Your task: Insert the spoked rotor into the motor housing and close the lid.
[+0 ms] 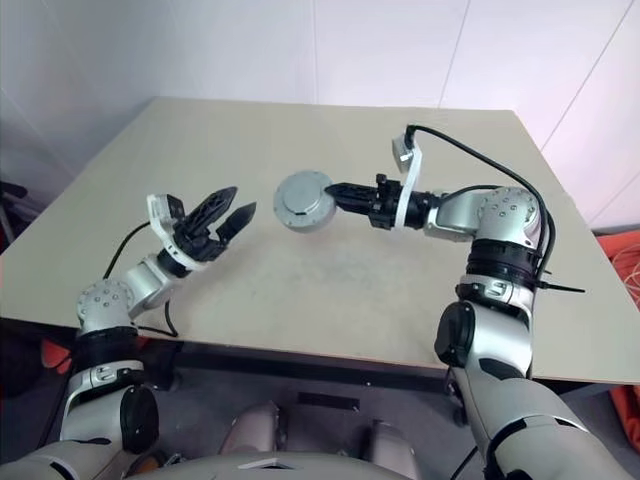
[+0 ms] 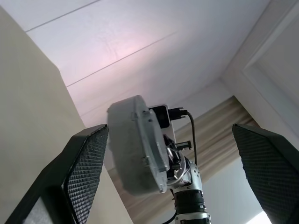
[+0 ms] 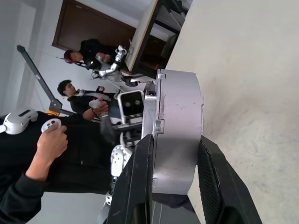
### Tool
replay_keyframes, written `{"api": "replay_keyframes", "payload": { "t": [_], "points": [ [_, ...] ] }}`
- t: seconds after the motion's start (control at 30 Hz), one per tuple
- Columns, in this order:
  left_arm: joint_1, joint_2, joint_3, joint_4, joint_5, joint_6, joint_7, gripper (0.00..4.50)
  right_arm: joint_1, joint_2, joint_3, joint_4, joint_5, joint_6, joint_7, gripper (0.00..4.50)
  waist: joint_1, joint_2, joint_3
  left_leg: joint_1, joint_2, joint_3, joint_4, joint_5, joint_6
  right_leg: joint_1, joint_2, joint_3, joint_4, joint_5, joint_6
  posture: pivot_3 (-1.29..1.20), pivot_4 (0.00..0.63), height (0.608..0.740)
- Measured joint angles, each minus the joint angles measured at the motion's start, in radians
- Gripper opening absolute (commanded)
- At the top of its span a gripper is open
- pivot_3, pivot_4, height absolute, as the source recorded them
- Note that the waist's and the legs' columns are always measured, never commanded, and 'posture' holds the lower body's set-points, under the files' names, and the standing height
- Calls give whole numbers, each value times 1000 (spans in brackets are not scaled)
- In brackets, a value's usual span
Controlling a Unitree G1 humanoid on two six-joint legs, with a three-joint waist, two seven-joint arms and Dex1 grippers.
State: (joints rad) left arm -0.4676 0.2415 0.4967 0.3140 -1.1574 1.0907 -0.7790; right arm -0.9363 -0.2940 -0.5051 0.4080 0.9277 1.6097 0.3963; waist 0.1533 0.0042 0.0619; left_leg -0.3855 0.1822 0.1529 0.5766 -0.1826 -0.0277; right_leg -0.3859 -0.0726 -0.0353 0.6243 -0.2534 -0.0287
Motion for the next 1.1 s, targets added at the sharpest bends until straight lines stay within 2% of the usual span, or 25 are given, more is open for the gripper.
{"api": "replay_keyframes", "payload": {
  "t": [0.53,0.63,0.8,0.83,1.1],
  "points": [
    [-41,-84,-51,36,1,-10,25,4500,8,44,99,-33,101,0,-56,1115,1,0,0,0,0,0,2,0,0,2,0,-1,0,0,1,0,0,740],
    [-41,-78,-63,36,1,11,23,3901,9,44,107,-34,110,0,-68,1115,1,0,0,0,0,0,2,0,0,2,0,-1,1,0,1,0,0,740],
    [-38,-60,-95,30,1,52,14,2337,10,44,107,-34,122,0,-80,1115,1,0,0,0,0,0,3,0,0,2,0,-1,1,1,1,0,0,740],
    [-34,-59,-96,30,-2,59,8,2141,11,44,107,-34,127,0,-81,1115,0,0,0,0,0,0,3,0,0,2,0,-1,1,1,1,0,0,740],
    [-34,-59,-94,31,-2,59,0,2142,13,41,117,-55,133,0,-83,1115,0,0,0,0,0,-1,3,0,0,2,0,-1,1,1,1,0,0,740]
  ]
}}
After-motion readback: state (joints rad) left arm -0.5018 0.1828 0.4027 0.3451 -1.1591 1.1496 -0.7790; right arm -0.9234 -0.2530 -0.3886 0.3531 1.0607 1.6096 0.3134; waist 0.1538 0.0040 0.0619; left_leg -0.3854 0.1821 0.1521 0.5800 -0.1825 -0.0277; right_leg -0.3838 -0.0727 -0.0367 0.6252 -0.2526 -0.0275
